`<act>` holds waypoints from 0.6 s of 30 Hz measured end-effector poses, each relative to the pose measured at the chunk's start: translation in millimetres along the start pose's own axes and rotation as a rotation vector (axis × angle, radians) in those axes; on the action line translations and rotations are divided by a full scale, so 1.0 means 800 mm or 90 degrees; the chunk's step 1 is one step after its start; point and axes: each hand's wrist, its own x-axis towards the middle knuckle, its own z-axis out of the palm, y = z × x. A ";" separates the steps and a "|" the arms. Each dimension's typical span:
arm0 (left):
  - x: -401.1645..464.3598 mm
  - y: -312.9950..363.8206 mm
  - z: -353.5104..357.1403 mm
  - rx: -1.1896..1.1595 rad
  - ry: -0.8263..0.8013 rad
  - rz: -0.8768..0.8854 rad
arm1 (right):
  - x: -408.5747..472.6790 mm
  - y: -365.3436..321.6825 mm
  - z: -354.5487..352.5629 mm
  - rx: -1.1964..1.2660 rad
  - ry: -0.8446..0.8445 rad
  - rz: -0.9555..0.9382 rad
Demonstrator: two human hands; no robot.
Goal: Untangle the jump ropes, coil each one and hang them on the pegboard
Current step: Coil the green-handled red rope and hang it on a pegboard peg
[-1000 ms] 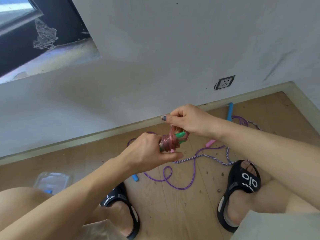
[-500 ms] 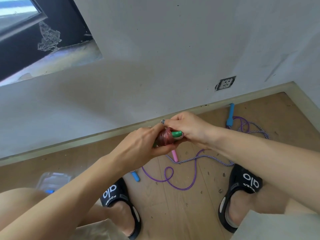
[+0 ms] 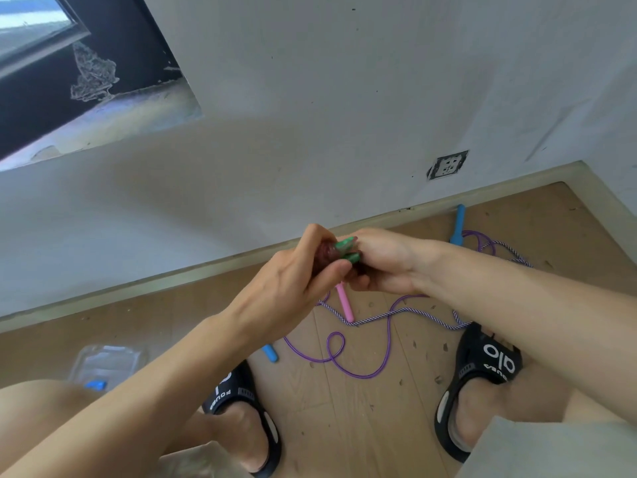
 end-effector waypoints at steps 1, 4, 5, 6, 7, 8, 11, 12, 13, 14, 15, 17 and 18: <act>0.000 -0.001 -0.001 -0.015 0.003 -0.014 | 0.000 -0.002 -0.001 -0.008 0.001 0.013; 0.001 -0.004 -0.005 -0.064 -0.010 -0.055 | 0.000 -0.012 -0.007 -0.031 0.016 0.021; 0.001 -0.004 -0.007 -0.080 -0.012 -0.066 | -0.001 -0.015 -0.010 -0.037 0.028 0.018; 0.002 -0.004 -0.008 -0.093 -0.011 -0.076 | -0.003 -0.017 -0.011 -0.044 0.036 0.016; 0.003 -0.003 -0.009 -0.103 -0.007 -0.086 | -0.005 -0.020 -0.011 -0.052 0.041 0.015; 0.004 -0.003 -0.010 -0.111 -0.003 -0.096 | -0.008 -0.022 -0.011 -0.059 0.041 0.015; 0.005 -0.002 -0.012 -0.129 0.007 -0.123 | -0.014 -0.025 -0.012 -0.073 0.044 0.014; 0.005 -0.002 -0.012 -0.131 0.007 -0.128 | -0.015 -0.026 -0.013 -0.075 0.049 0.010; 0.005 -0.003 -0.012 -0.130 0.006 -0.129 | -0.017 -0.028 -0.015 -0.072 0.053 0.005; 0.005 -0.003 -0.012 -0.131 0.006 -0.130 | -0.018 -0.031 -0.016 -0.064 0.055 -0.001; 0.004 -0.004 -0.012 -0.134 0.006 -0.131 | -0.018 -0.033 -0.018 -0.048 0.060 -0.010; 0.004 -0.004 -0.012 -0.149 0.009 -0.135 | -0.019 -0.035 -0.019 -0.011 0.077 -0.026; 0.004 -0.003 -0.011 -0.158 0.010 -0.136 | -0.018 -0.035 -0.019 0.002 0.086 -0.033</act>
